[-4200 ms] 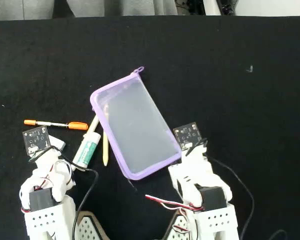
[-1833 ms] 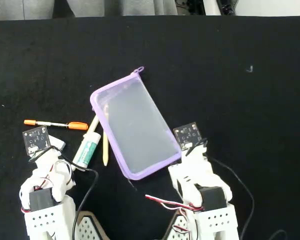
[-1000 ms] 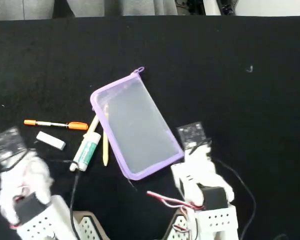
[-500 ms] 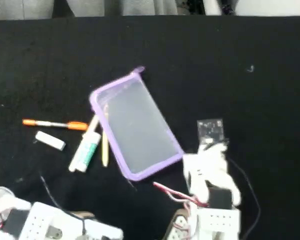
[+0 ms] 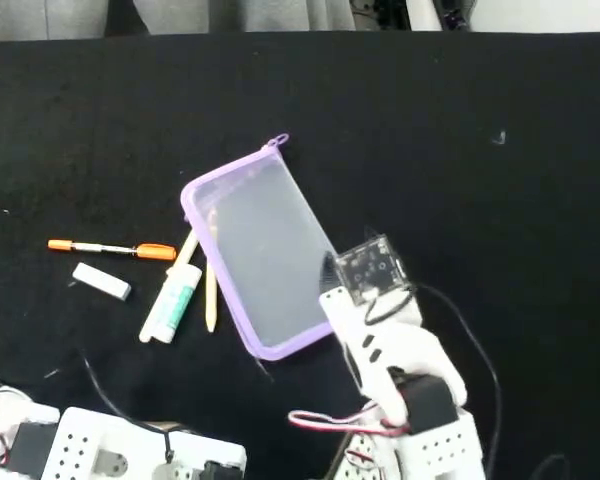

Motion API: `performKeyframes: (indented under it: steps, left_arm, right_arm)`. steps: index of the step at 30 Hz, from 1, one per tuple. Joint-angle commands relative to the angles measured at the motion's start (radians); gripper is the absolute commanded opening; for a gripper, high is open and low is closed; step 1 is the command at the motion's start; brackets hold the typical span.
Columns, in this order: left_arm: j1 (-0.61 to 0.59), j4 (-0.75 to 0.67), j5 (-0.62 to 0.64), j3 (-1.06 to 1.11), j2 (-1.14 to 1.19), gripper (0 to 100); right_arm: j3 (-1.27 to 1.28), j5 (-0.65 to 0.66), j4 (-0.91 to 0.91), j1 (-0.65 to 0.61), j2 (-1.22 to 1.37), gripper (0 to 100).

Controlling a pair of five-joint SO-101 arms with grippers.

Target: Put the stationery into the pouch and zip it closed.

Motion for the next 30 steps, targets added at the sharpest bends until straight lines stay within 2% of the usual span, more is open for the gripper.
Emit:
performKeyframes:
  steps: [1,4,7,11,18,23,26,30]
  left_arm:
    - [-0.008,0.02,-0.028,0.022,0.0,3]
    - [-0.01,0.02,-0.028,0.022,0.0,3]
    - [-0.01,0.02,-0.028,0.022,0.0,3]
    - [-0.01,0.021,-0.028,0.022,0.0,3]
    - [-0.01,0.026,-0.028,0.022,0.0,3]
    - [-0.01,0.028,-0.028,0.022,0.0,3]
    - [-0.01,0.028,-0.028,0.022,0.0,3]
    - [-0.01,0.028,-0.028,0.022,0.0,3]
  right_arm:
    - [-0.147,0.017,-0.021,-0.12,-0.056,22.2]
    - [-0.214,0.066,-0.028,-0.241,0.028,22.2]
    - [-0.294,0.046,-0.084,-0.316,0.229,22.2]
    - [-0.509,0.043,-0.149,-0.377,0.625,22.2]
    - [-1.106,0.04,-0.132,-0.388,1.443,22.2]
    - [-1.569,0.041,0.044,-0.483,1.975,22.2]
    - [-1.816,0.038,0.203,-0.542,2.209,22.2]
    - [-2.087,0.037,0.327,-0.548,2.463,22.2]
